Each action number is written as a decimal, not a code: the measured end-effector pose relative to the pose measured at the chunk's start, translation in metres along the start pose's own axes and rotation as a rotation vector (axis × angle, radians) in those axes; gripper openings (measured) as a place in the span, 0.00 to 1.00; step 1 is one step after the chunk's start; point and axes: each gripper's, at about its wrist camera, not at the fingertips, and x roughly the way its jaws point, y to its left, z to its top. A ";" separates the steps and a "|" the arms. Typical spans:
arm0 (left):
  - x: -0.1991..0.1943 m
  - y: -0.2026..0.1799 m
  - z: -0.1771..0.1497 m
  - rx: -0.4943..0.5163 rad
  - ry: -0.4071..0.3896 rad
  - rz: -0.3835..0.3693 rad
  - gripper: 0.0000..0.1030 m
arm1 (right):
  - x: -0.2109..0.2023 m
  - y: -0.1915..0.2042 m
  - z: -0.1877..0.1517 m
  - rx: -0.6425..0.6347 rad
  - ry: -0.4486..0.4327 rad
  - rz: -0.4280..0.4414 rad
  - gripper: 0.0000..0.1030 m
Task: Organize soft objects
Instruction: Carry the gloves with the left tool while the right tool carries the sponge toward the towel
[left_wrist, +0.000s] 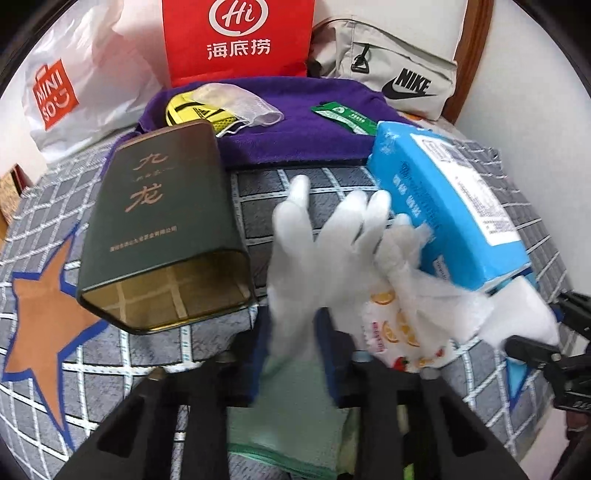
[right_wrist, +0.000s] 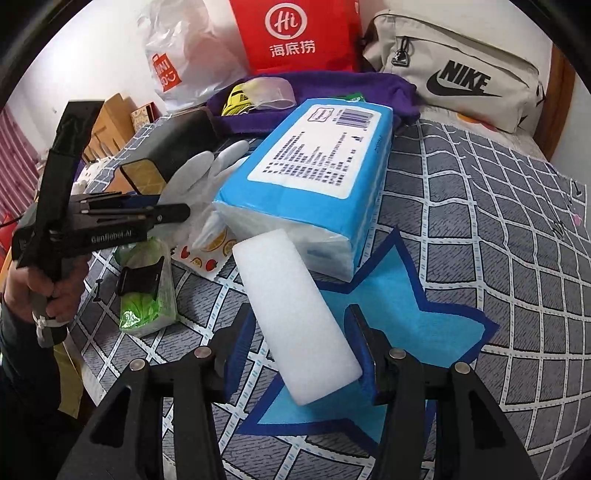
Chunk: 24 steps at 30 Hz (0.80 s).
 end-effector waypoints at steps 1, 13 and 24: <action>-0.001 0.002 0.000 -0.013 0.002 -0.023 0.11 | -0.001 0.001 0.000 0.001 -0.004 -0.002 0.43; -0.040 0.012 -0.006 -0.082 -0.053 -0.086 0.09 | -0.011 0.006 0.000 0.038 -0.031 0.008 0.41; -0.088 0.018 0.005 -0.096 -0.143 -0.059 0.09 | -0.031 0.010 0.006 0.039 -0.077 0.024 0.41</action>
